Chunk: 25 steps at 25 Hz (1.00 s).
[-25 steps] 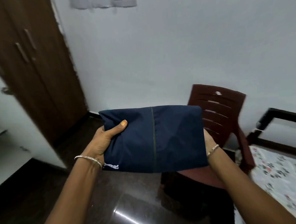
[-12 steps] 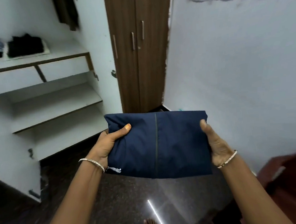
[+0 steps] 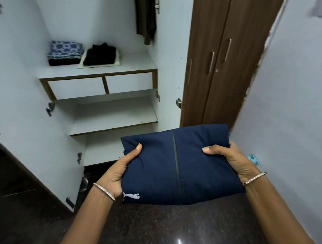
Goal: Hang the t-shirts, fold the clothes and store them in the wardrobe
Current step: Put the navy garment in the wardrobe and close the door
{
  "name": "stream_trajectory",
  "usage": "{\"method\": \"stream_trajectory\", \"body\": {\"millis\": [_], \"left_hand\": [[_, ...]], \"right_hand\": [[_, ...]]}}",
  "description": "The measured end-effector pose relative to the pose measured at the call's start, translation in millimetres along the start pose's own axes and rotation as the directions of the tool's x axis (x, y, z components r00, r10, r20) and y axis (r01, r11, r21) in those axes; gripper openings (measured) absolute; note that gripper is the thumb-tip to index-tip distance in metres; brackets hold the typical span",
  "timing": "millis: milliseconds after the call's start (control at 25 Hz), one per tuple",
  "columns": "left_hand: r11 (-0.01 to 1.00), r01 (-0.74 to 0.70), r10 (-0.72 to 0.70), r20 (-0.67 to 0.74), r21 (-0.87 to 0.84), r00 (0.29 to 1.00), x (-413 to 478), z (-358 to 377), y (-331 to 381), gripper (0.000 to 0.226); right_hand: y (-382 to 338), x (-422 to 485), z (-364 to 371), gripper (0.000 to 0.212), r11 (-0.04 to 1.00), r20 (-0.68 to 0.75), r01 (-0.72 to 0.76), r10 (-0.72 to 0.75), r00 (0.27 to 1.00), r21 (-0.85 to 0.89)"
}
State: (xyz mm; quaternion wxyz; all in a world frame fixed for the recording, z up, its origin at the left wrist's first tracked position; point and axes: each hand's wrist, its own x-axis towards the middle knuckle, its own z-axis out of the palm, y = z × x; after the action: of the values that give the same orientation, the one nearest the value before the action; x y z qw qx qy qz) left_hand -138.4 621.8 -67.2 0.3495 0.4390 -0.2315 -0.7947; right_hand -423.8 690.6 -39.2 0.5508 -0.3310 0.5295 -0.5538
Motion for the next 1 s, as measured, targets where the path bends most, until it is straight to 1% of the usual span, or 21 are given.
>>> {"method": "stream_trajectory", "body": {"millis": [80,160,240,360,400,520,640,760,840,1000], "left_hand": [[1.000,0.007,-0.007,-0.003,-0.017,1.000,11.5,-9.6,8.8,0.039],[0.999,-0.009,0.008,-0.020,-0.045,1.000,33.1,-23.9,28.8,0.043],[0.999,-0.023,0.021,-0.028,-0.049,0.999,56.0,-36.4,55.8,0.047],[0.998,-0.065,0.064,-0.022,-0.027,0.998,88.1,-51.1,105.1,0.041],[0.997,-0.078,0.077,-0.032,-0.022,0.997,112.1,-63.2,130.6,0.040],[0.995,-0.096,0.095,-0.057,-0.020,0.994,140.2,-70.8,173.1,0.036],[0.992,-0.126,0.128,-0.058,0.026,0.990,196.1,-89.9,248.2,0.028],[0.988,-0.142,0.147,-0.069,0.067,0.987,240.4,-100.0,307.1,0.030],[0.988,-0.137,0.141,-0.057,0.068,0.988,272.9,-106.9,339.8,0.032],[0.990,-0.103,0.103,0.005,0.101,0.995,342.2,-107.5,399.6,0.030]], "right_hand": [[-0.7,29.6,7.9,0.044,1.000,0.037,0.012,-0.012,0.999,-0.014],[-0.7,71.7,24.0,0.045,1.000,0.092,-0.002,0.003,0.996,-0.013],[-2.8,118.7,41.9,0.043,1.000,0.126,0.005,-0.003,0.992,-0.018],[-12.3,177.2,75.3,0.045,1.000,0.165,0.021,-0.022,0.986,0.012],[-13.0,212.6,90.7,0.046,1.000,0.175,0.008,-0.013,0.984,0.028],[-22.4,257.0,118.0,0.041,0.997,0.156,-0.002,-0.009,0.988,0.076],[-38.1,335.9,160.0,0.038,0.993,0.155,-0.055,0.038,0.987,0.108],[-43.9,394.3,190.2,0.039,0.978,0.174,-0.114,0.083,0.981,0.175],[-45.2,429.5,203.7,0.043,0.966,0.157,-0.149,0.116,0.981,0.213],[-50.0,497.7,214.4,0.049,0.953,0.095,-0.125,0.102,0.990,0.277]]}}
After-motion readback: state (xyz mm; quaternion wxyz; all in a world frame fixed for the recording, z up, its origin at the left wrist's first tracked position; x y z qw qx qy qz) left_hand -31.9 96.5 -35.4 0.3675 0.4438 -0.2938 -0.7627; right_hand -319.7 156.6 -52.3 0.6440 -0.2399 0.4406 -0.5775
